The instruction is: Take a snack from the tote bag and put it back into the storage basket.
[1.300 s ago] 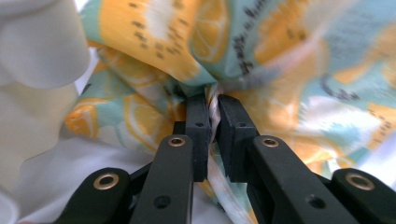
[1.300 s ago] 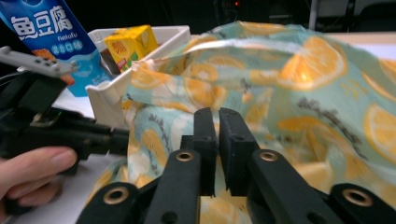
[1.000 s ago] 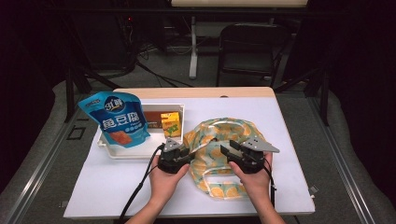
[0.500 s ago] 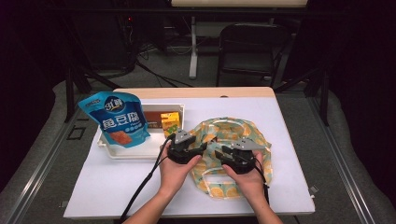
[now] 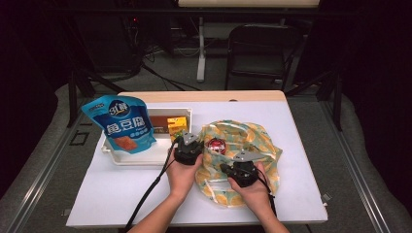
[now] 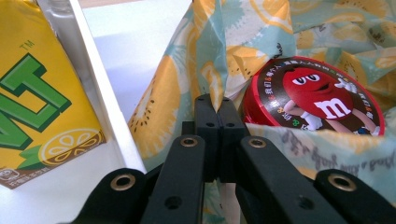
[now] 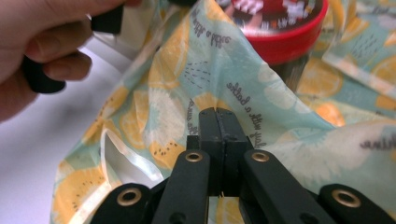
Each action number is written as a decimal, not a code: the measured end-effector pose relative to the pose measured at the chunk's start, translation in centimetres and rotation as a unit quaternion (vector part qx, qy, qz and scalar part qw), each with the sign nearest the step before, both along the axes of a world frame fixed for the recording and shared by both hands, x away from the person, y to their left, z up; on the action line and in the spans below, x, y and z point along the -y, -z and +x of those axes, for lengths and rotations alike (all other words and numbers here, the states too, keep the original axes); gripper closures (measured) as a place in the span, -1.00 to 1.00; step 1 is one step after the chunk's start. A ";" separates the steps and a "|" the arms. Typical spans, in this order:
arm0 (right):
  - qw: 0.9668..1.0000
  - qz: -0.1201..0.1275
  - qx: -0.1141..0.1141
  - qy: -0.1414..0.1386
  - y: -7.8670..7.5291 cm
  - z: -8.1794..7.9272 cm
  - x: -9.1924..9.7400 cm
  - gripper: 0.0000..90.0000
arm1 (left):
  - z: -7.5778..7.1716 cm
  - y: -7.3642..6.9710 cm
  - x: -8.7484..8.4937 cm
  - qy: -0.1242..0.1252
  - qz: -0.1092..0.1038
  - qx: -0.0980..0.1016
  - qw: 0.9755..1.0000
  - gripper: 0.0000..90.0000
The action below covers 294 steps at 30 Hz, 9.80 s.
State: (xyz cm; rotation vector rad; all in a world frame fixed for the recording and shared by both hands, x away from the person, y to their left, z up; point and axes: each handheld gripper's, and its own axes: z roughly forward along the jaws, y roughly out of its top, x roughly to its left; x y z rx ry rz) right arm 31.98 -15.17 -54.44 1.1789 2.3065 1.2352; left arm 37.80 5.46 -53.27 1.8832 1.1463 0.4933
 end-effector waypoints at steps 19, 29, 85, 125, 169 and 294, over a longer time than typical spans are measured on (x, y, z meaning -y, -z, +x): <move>0.998 -0.020 -0.058 0.026 1.5 0.4 1.5 1.00 | -1.1 3.3 0.7 0.022 0.017 -0.051 0.998 1.00; 0.999 0.038 -0.035 0.007 -0.1 -0.7 2.8 0.60 | -1.0 3.4 0.2 0.028 -0.005 -0.057 0.998 1.00; 0.994 0.037 0.053 0.089 -3.8 4.9 -1.3 -0.43 | -2.1 3.1 0.1 0.032 -0.003 -0.012 0.999 0.66; 0.993 0.066 0.061 0.073 -8.9 0.9 -0.1 -0.43 | -5.9 -2.6 1.5 0.172 -0.040 0.125 0.976 -0.55; 0.990 0.107 0.080 0.051 -7.0 -2.2 4.5 -0.65 | -4.6 -2.9 -5.5 0.170 -0.099 0.102 0.975 -0.42; 0.991 0.065 0.044 0.112 -3.0 -1.3 7.0 -0.48 | -0.3 0.8 -13.4 -0.033 -0.082 -0.008 0.996 1.00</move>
